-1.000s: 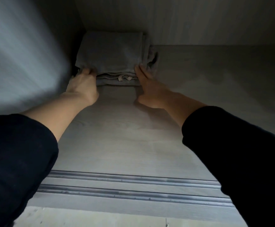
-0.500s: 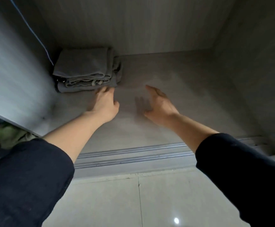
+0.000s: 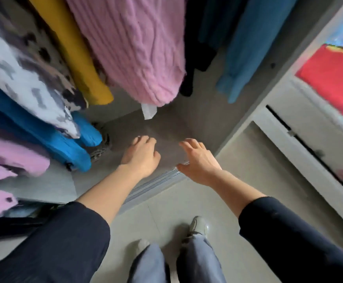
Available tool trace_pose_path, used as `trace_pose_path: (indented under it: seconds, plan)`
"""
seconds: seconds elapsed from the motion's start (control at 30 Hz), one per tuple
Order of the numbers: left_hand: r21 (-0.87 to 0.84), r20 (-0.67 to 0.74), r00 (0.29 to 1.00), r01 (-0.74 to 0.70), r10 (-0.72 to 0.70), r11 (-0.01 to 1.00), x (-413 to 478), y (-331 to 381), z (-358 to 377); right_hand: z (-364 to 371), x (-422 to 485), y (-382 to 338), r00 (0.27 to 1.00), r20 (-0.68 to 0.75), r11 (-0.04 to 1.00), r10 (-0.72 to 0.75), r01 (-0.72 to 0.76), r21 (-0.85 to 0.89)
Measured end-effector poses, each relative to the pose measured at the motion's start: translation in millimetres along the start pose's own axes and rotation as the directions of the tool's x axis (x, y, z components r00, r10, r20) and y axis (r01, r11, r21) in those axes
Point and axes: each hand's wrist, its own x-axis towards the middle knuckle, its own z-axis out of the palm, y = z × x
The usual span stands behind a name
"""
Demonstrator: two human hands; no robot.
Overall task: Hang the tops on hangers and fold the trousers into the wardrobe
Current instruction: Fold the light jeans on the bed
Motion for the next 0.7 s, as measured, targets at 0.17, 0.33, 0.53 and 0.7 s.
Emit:
trace_pose_path:
  seconds: [0.17,0.33,0.53,0.7]
  plan:
    - [-0.132,0.127,0.991,-0.019,0.036,0.991,-51,110,-68,-87,-111,9,0.970,-0.081,0.968,0.231,-0.220,0.122]
    - [-0.130,0.255,0.959,-0.096,0.127,0.987,-83,227,-64,-137,-195,68,0.911,-0.113,0.913,0.396,-0.377,0.157]
    - [-0.079,0.337,0.910,-0.227,0.240,0.971,-97,380,-38,-192,-285,182,0.810,-0.170,0.825,0.561,-0.530,0.199]
    - [-0.086,0.339,0.859,-0.378,0.384,0.922,-99,498,-32,-236,-343,259,0.715,-0.183,0.735,0.675,-0.629,0.253]
